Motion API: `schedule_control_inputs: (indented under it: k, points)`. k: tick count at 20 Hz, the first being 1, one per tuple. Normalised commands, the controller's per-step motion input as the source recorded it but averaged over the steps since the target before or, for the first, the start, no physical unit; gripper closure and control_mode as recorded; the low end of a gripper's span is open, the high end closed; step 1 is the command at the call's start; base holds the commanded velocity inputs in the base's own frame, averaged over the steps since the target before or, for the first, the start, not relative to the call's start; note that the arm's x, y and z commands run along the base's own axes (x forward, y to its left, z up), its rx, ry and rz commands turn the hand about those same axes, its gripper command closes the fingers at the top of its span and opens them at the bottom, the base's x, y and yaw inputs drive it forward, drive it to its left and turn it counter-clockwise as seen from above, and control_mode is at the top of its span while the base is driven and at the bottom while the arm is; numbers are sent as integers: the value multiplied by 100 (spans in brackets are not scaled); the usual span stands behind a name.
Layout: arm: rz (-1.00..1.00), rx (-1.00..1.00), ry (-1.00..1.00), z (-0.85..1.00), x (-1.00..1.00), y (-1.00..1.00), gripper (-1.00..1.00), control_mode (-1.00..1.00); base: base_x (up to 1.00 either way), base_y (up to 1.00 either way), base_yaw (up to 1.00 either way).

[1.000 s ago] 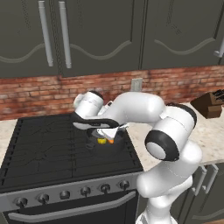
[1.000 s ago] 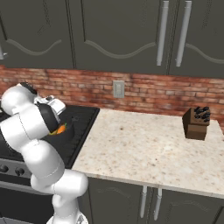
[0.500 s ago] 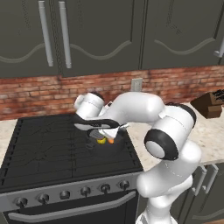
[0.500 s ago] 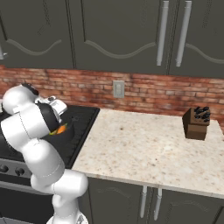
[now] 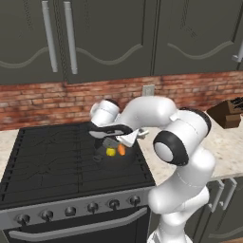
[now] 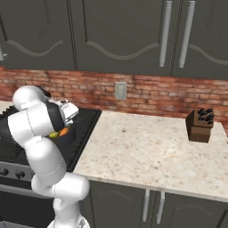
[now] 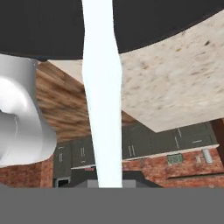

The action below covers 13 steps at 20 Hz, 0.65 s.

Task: Put the lemon and carrot in the pot. Retrieve the spatula and lightly stir the vegetables in the pot.

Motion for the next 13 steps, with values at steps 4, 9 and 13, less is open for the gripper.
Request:
schedule_control_inputs:
  k: [4,9,13]
  points:
    - [0,9,0,37,0,-53,100,-100,0,0,0]
    - [0,4,5,31,0,-58,100,-100,0,0,0]
    - [2,-16,25,1,0,-11,100,-100,0,0,0]
